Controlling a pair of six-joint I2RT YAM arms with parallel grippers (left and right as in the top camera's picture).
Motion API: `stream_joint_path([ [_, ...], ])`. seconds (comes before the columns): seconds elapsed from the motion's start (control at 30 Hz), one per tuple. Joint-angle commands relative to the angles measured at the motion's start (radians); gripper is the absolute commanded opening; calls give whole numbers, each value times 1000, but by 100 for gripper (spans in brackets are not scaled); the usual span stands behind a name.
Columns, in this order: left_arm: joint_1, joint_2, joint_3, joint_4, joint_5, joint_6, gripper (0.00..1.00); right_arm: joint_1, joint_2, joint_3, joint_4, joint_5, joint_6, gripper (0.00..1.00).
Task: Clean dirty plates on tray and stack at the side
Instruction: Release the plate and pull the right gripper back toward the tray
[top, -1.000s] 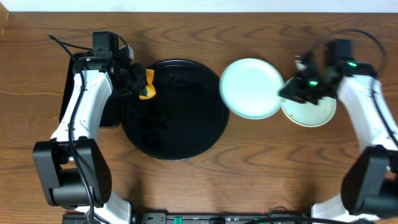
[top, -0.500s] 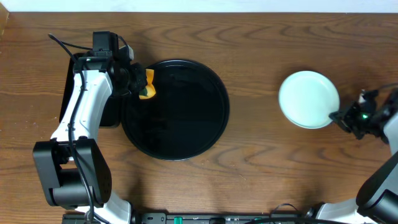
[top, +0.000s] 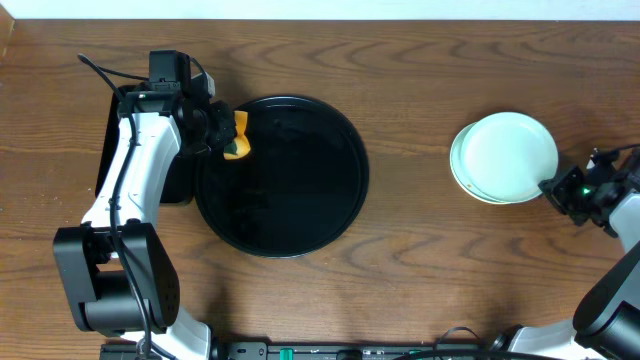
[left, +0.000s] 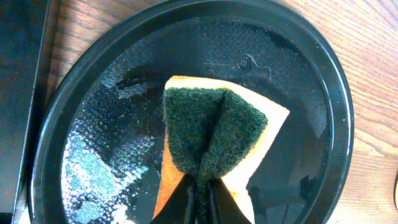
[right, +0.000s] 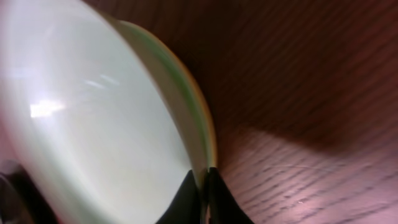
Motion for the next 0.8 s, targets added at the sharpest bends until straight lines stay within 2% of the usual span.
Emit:
stream_joint_path([
  [0.0,0,8,-3,1,-9,16,8,45,-7,-6,16,-2,11,14],
  [0.13,0,8,-3,0,-9,16,8,114,-7,-6,36,7,12,31],
  [0.3,0,8,-3,0,-9,16,7,186,-8,5,34,27,56,43],
  [0.6,0,8,-3,0,-9,16,7,375,-116,210,-216,162,25,51],
  [0.77,0,8,-3,0,-9,16,8,549,-120,283,-233,174,44,62],
])
